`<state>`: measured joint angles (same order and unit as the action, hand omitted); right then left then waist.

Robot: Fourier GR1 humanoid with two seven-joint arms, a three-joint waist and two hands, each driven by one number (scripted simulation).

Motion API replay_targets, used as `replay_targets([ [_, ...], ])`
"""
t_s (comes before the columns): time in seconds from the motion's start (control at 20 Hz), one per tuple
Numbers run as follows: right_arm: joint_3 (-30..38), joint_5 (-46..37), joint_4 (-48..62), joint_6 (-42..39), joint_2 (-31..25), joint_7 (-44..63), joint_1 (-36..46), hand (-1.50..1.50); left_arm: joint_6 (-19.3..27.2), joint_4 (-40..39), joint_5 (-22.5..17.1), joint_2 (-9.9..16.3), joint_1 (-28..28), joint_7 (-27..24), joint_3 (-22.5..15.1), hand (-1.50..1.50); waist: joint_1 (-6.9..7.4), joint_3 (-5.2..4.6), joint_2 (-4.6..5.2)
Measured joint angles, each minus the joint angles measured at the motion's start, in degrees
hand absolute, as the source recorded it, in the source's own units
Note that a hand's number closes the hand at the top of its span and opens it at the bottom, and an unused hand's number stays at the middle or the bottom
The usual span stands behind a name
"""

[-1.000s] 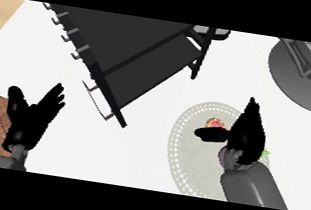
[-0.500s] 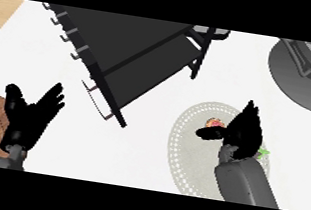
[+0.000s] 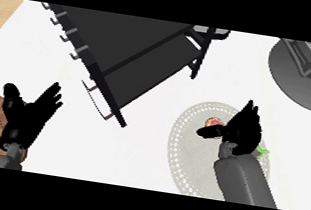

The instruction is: Pick the cupcake from the placemat and place it in the tiered shelf

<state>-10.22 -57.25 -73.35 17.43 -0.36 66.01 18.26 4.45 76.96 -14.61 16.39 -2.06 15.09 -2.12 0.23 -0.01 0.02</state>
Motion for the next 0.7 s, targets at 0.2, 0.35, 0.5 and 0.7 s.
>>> replay_targets([
  [0.2,1.3,1.5,4.3,1.6,0.2,-2.0,1.7,1.50,0.4,-0.1,1.0,-0.9,-1.1,0.8,0.0,0.00,0.08,-0.02,-0.07],
  [0.35,0.0,5.4,7.2,-0.4,0.3,-4.2,2.0,1.50,0.2,-0.6,1.3,-1.3,-1.3,0.3,0.1,0.00,0.29,-0.17,-0.30],
  [0.5,-0.4,7.6,9.6,-1.4,-0.1,-6.3,3.7,1.50,-0.5,0.7,1.3,-1.3,0.1,0.4,0.5,0.00,0.23,-0.39,-0.58],
  [0.7,-2.7,8.9,8.1,-0.4,-0.2,-7.3,3.0,1.50,-1.1,0.2,1.8,-2.0,-0.2,0.7,1.3,0.00,0.04,-0.32,-0.51],
])
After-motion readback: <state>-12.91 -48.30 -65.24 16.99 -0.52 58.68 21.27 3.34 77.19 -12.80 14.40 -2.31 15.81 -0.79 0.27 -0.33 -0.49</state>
